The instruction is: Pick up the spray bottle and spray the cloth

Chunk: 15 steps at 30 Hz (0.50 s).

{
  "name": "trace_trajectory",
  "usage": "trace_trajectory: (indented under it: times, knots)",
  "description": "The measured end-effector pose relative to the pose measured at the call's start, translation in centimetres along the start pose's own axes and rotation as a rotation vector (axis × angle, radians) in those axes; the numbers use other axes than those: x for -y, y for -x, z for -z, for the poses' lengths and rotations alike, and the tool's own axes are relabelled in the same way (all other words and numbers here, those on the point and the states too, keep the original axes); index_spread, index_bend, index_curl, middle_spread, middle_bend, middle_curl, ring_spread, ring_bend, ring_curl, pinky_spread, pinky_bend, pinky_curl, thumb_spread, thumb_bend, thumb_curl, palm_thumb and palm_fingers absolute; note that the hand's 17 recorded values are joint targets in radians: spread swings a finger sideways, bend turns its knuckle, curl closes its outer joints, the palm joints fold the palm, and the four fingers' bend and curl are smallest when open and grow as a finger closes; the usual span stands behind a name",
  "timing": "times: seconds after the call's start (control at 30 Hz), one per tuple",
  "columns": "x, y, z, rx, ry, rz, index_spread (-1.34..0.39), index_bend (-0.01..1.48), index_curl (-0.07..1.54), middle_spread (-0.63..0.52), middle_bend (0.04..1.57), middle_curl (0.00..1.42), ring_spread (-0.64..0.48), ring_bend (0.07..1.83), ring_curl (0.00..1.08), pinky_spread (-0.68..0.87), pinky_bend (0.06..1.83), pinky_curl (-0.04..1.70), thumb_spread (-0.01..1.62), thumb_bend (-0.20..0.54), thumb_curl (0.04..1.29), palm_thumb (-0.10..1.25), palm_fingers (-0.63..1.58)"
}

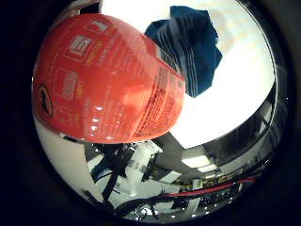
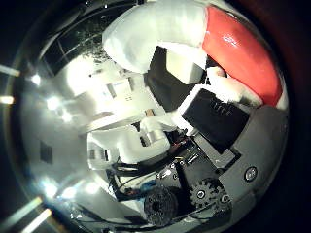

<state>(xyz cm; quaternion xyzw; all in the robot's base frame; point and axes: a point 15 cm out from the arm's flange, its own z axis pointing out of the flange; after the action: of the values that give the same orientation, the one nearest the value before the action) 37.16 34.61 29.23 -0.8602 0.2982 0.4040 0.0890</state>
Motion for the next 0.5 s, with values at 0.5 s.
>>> trace_trajectory:
  times: [0.5]
  knots:
    - [8.9, 4.7, -1.8, 0.374, -0.273, 0.218, -0.2, 1.14, 0.72, -0.07, 1.35, 0.61, -0.14, 1.49, 0.58, -0.18, 1.0, 1.35, 0.53, -0.022, 0.91, 1.03, 1.2]
